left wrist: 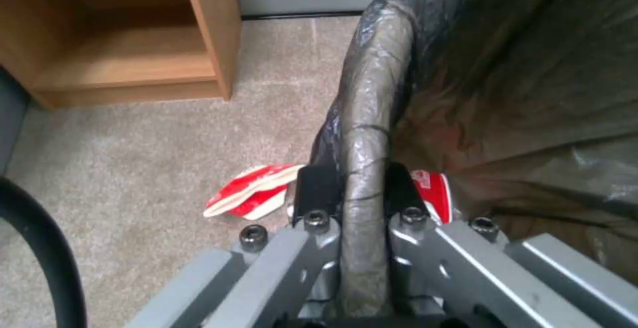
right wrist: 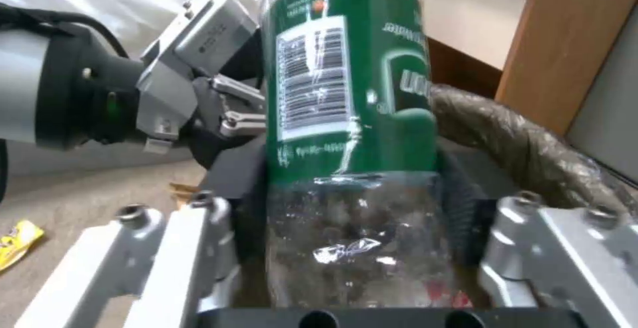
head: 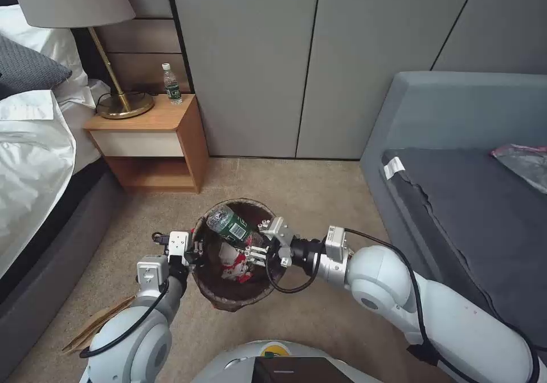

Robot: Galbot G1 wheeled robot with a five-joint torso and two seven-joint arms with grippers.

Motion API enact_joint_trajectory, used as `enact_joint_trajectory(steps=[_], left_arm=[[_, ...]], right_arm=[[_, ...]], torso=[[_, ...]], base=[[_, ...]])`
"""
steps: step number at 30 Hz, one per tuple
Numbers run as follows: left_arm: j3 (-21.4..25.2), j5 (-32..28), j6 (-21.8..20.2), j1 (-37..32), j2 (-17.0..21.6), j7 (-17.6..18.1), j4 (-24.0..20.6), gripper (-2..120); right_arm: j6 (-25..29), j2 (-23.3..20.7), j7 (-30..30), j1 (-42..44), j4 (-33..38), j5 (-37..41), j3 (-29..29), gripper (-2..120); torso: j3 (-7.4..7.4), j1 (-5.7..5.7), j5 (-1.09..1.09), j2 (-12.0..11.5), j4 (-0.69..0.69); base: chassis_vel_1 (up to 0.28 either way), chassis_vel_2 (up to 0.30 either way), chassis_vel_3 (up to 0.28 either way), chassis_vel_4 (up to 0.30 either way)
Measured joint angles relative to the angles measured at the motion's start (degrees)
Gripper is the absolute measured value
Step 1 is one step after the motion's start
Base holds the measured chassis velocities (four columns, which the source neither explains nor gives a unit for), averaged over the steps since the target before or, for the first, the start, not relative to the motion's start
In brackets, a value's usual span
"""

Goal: Pick up the trash bin, then pick up the garbage from the floor and place it into the trash bin.

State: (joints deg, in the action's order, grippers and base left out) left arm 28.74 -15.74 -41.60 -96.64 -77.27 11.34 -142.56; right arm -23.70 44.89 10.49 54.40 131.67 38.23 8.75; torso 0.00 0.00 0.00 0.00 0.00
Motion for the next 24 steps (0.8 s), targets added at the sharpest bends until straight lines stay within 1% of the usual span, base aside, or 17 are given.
enact_joint_trajectory(steps=[2, 3, 4, 5, 6, 9, 10, 12, 21, 24], left_arm=[[0.0, 0.0, 0.0, 0.1, 0.0, 0.0, 0.0, 2], [0.0, 0.0, 0.0, 0.1, -0.1, 0.0, 0.0, 2], [0.0, 0.0, 0.0, 0.1, -0.1, 0.0, 0.0, 2], [0.0, 0.0, 0.0, 0.1, -0.1, 0.0, 0.0, 2], [0.0, 0.0, 0.0, 0.1, -0.1, 0.0, 0.0, 2], [0.0, 0.0, 0.0, 0.1, -0.1, 0.0, 0.0, 2], [0.0, 0.0, 0.0, 0.1, -0.1, 0.0, 0.0, 2], [0.0, -0.1, 0.0, 0.1, -0.1, 0.0, 0.1, 2], [0.0, -0.1, 0.1, 0.1, -0.1, 0.0, 0.1, 2], [0.0, -0.1, 0.1, 0.1, -0.1, -0.1, 0.1, 2]], right_arm=[[0.0, 0.2, -0.4, 0.0, -0.2, -0.2, 0.3, 62], [0.0, 0.3, -0.4, -0.1, -0.2, -0.3, 0.3, 69], [0.0, 0.3, -0.4, -0.1, -0.2, -0.3, 0.3, 69], [0.0, 0.3, -0.4, -0.1, -0.2, -0.3, 0.3, 72], [0.0, 0.3, -0.4, -0.1, -0.2, -0.3, 0.3, 72], [0.0, 0.3, -0.5, 0.0, 0.1, -0.2, 0.0, 89], [0.0, 0.3, -0.5, 0.0, 0.1, -0.2, 0.0, 89], [0.0, 0.2, -0.6, 0.2, 0.5, -0.1, -0.5, 98], [0.2, -0.1, -0.6, 0.9, 1.7, 1.0, -3.0, 100], [0.3, -0.4, -0.8, 1.3, 3.4, 2.9, -5.9, 100]], torso=[[0.00, 0.00, 0.00, 0.0, 0.00], [0.00, 0.00, 0.00, 0.0, 0.00], [0.00, 0.00, 0.00, 0.0, 0.00], [0.00, 0.00, 0.00, 0.0, 0.00], [0.00, 0.00, 0.00, 0.0, 0.00], [0.00, 0.00, 0.00, 0.0, 0.00], [0.00, 0.00, 0.00, 0.0, 0.00], [0.00, 0.00, 0.00, 0.0, 0.00], [0.00, 0.00, 0.00, 0.0, 0.00], [0.00, 0.00, 0.00, 0.0, 0.00]], base=[[0.000, 0.000, 0.000, 0.000], [0.000, 0.000, 0.000, 0.000], [0.000, 0.000, 0.000, 0.000], [0.000, 0.000, 0.000, 0.000], [0.000, 0.000, 0.000, 0.000], [0.000, 0.000, 0.000, 0.000], [0.000, 0.000, 0.000, 0.000], [0.000, 0.000, 0.000, 0.000], [0.000, 0.000, 0.000, 0.000], [0.000, 0.000, 0.000, 0.000]])
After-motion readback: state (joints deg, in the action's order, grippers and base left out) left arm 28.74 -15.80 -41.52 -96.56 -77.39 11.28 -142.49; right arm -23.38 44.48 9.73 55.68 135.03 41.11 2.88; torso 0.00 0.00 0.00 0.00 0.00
